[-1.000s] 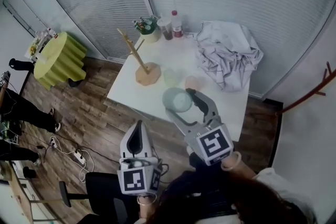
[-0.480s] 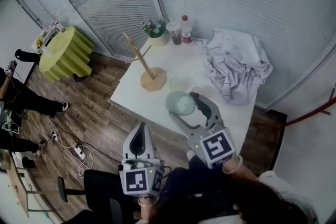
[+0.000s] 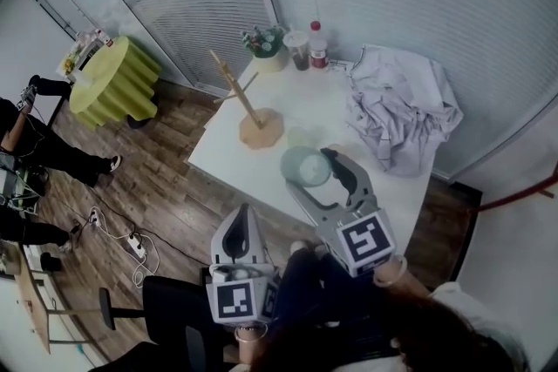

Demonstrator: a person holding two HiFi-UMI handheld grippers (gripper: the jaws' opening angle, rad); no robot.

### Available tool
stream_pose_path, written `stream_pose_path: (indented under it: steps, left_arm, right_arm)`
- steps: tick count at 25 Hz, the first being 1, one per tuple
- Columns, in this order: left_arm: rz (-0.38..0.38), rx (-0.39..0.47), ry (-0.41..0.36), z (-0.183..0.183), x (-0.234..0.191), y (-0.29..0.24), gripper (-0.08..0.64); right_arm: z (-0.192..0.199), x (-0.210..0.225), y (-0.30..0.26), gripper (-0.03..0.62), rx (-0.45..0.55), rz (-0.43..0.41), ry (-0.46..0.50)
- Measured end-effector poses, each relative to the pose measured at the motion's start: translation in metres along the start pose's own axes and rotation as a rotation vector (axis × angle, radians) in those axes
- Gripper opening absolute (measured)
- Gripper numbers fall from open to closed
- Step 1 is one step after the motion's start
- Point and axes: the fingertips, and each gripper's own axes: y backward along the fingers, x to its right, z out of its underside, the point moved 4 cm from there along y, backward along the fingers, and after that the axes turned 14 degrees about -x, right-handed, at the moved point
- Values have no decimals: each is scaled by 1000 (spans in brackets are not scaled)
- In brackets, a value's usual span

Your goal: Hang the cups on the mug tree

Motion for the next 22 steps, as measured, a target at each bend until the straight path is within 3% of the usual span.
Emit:
stream_pose_path:
  steps: [22]
  left_arm:
    - [95,13,-22,-22,-50,-62,2]
  right_arm:
    - [-24,10,-61,318,16,94,-4]
